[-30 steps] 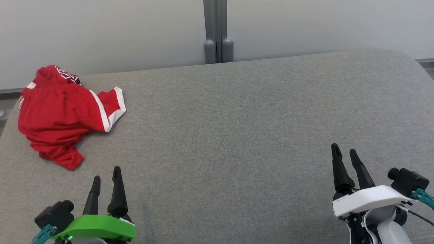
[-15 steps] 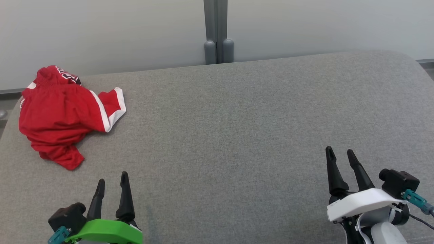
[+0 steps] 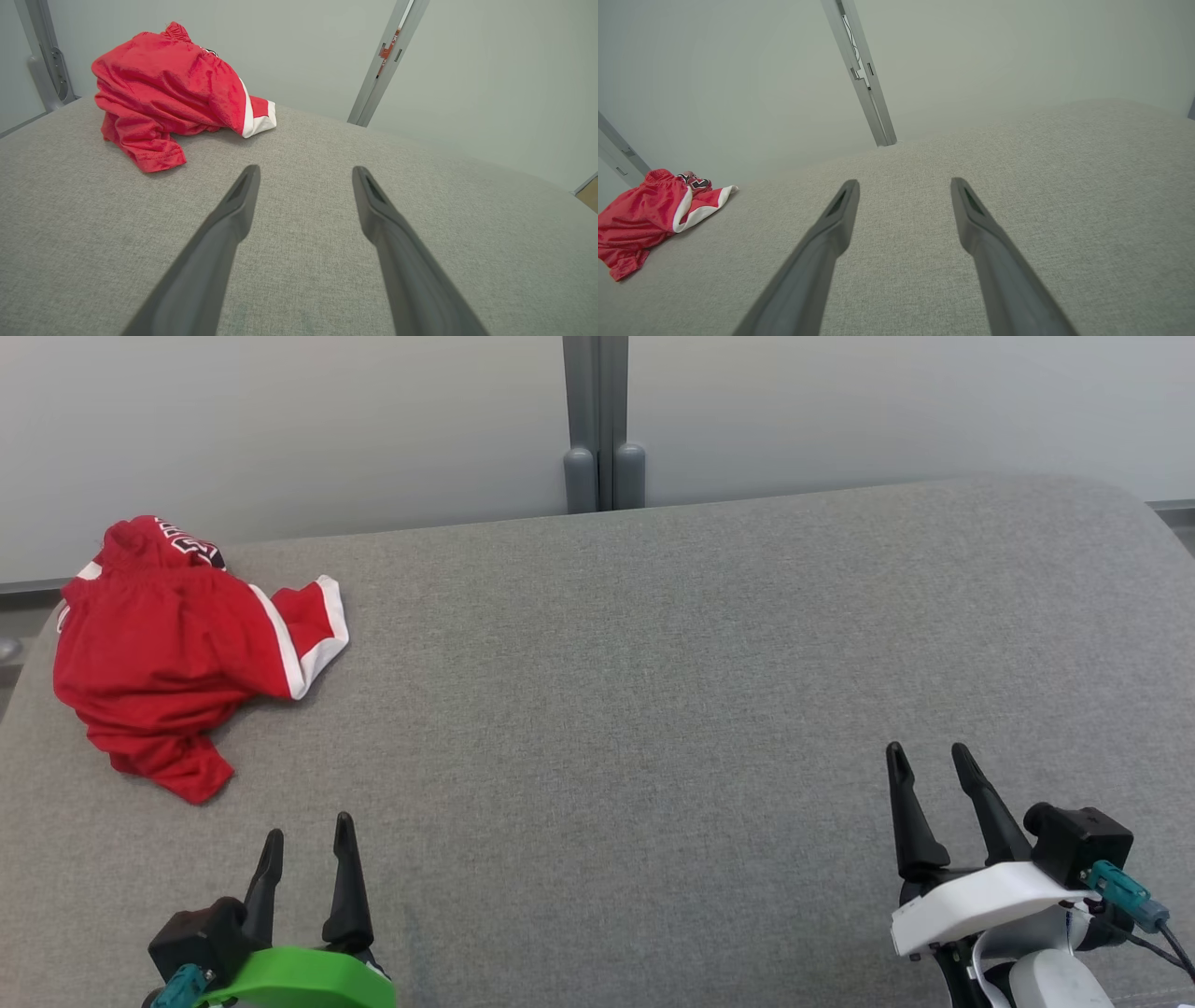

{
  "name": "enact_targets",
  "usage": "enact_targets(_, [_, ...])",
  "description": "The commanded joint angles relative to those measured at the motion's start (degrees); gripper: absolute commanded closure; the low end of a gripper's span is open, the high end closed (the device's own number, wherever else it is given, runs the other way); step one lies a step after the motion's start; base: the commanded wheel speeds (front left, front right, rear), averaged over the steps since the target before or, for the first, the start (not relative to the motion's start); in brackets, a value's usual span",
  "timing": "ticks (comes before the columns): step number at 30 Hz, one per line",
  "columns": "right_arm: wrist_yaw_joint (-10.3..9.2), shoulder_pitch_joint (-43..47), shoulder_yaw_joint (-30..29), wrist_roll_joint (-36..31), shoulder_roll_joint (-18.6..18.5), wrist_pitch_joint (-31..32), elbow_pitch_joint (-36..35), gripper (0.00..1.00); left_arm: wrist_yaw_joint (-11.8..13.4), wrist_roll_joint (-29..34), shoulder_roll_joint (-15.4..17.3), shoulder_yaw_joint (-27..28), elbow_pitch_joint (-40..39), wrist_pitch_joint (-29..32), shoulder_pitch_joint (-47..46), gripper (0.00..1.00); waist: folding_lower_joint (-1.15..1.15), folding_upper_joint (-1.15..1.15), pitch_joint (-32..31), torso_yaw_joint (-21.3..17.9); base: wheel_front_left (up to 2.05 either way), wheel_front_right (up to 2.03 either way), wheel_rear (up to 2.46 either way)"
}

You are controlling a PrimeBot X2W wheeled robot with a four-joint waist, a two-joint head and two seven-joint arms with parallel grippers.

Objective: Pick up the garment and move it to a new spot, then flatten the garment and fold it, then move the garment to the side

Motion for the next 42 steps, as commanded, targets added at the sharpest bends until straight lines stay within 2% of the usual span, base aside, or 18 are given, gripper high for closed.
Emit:
enact_targets(1, [0.01, 0.22, 0.12, -1.40, -0.31, -0.66, -0.18, 0.00, 0.27, 1.57, 0.49, 0.03, -0.12, -0.59, 0.54, 0.00, 0.00, 0.00, 0.02, 0.03, 0.00, 0.00, 0.00])
enact_targets(33, [0.01, 0.68, 1.73, -15.29, -0.38, -4.10, 0.51, 0.00, 1.38, 12.69, 0.57, -1.64, 1.63, -4.11, 1.44, 0.00, 0.00, 0.00, 0.33, 0.33, 0.00, 0.00, 0.00])
enact_targets(42, [0.01, 0.59, 1.81, -14.70, -0.37, -4.02, 0.97, 0.00, 1.24, 12.43, 0.56, -1.49, 2.01, -3.92, 1.38, 0.00, 0.00, 0.00, 0.29, 0.30, 0.00, 0.00, 0.00])
